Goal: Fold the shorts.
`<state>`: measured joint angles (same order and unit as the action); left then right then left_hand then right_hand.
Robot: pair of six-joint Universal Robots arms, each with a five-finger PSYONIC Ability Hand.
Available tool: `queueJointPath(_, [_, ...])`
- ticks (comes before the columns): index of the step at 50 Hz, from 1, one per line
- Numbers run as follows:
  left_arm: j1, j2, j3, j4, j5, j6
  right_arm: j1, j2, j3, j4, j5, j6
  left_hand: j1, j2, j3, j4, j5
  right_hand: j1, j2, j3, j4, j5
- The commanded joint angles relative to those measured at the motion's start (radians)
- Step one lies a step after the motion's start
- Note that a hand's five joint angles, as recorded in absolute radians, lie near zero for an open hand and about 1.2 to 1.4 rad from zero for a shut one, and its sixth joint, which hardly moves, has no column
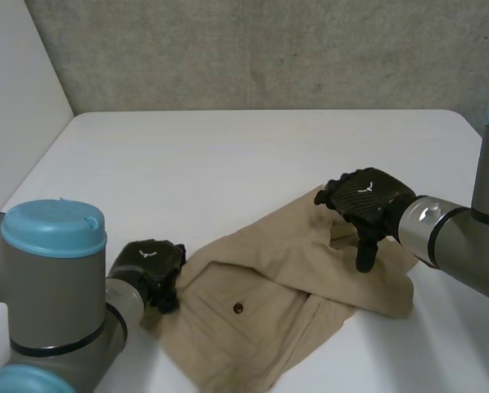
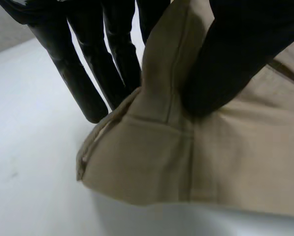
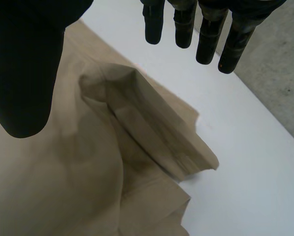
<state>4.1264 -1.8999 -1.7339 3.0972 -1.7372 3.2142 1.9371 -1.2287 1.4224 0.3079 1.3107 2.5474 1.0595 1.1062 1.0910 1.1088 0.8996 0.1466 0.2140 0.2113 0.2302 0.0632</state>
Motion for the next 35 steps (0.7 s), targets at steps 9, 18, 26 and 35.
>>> queueJointPath(9, [0.132, 0.321, 0.272, 0.258, -0.117, 0.228, -0.04, -0.063, 0.02, -0.073, 0.038, 0.016, 0.337, 0.29, 0.305, 0.287, 0.322, 0.028, -0.039, -0.037, -0.056, -0.063])
queueJointPath(18, [-0.122, 0.188, 0.407, 0.299, -0.033, 0.331, -0.073, -0.094, 0.02, -0.072, 0.036, 0.042, 0.337, 0.29, 0.305, 0.287, 0.322, 0.028, -0.039, -0.037, -0.056, -0.063])
queueJointPath(26, [-0.359, -0.196, 0.386, 0.261, -0.047, 0.329, -0.101, -0.097, 0.015, -0.072, 0.03, 0.042, 0.337, 0.29, 0.305, 0.287, 0.322, 0.028, -0.039, -0.037, -0.056, -0.063])
queueJointPath(35, [-0.475, -0.305, 0.399, 0.215, -0.085, 0.332, -0.115, -0.097, 0.004, -0.072, 0.027, 0.04, -0.834, -0.881, -0.866, -0.884, -0.849, 0.028, -0.039, -0.037, -0.056, -0.063])
